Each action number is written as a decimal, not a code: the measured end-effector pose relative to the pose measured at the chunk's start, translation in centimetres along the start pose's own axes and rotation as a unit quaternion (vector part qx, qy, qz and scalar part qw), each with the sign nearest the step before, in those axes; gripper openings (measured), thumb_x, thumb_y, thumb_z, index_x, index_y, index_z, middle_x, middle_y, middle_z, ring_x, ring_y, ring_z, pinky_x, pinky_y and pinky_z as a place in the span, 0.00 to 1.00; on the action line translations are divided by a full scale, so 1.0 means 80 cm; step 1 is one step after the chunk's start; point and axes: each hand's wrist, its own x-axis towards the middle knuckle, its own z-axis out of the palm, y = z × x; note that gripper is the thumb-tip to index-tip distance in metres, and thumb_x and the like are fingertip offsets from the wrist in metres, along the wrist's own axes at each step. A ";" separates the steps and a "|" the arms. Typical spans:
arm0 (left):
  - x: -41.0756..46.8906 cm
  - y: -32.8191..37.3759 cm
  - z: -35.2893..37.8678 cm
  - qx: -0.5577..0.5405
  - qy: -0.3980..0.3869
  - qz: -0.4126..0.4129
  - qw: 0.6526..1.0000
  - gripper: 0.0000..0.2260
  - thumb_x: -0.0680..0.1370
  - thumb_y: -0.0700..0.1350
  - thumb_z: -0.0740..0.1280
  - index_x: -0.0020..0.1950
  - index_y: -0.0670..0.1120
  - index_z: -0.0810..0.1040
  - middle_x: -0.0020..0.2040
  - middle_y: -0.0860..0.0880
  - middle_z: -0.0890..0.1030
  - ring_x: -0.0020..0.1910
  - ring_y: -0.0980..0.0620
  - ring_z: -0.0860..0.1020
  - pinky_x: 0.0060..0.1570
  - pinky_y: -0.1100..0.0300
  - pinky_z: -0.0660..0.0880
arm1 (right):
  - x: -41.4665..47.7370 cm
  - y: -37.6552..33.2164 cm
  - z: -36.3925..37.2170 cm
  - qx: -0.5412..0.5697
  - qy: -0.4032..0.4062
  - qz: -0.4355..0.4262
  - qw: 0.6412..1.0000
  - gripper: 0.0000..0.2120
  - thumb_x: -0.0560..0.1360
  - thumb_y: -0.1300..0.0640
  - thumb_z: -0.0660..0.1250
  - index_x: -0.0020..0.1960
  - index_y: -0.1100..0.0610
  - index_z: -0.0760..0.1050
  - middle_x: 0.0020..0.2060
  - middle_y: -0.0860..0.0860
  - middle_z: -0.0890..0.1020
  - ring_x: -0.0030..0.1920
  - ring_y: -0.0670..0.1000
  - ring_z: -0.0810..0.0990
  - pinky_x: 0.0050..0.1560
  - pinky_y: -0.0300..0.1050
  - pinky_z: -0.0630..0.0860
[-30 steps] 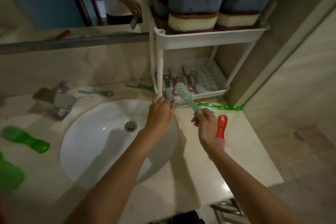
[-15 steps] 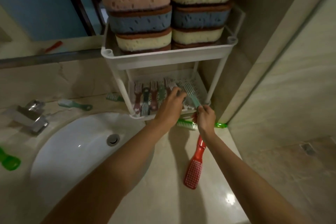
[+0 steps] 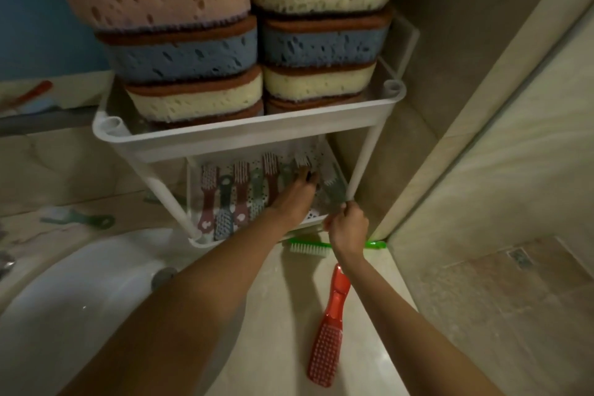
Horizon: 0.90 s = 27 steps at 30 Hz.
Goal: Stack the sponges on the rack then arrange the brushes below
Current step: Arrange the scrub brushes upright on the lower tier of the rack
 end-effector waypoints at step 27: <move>0.026 -0.015 0.015 0.159 -0.127 -0.008 0.979 0.27 0.82 0.46 0.54 0.77 0.41 0.46 0.78 0.42 0.45 0.78 0.45 0.44 0.74 0.41 0.46 | 0.005 0.000 0.003 -0.006 0.010 -0.006 1.000 0.15 0.80 0.60 0.52 0.55 0.66 0.75 0.47 0.67 0.81 0.48 0.67 0.80 0.51 0.61 0.76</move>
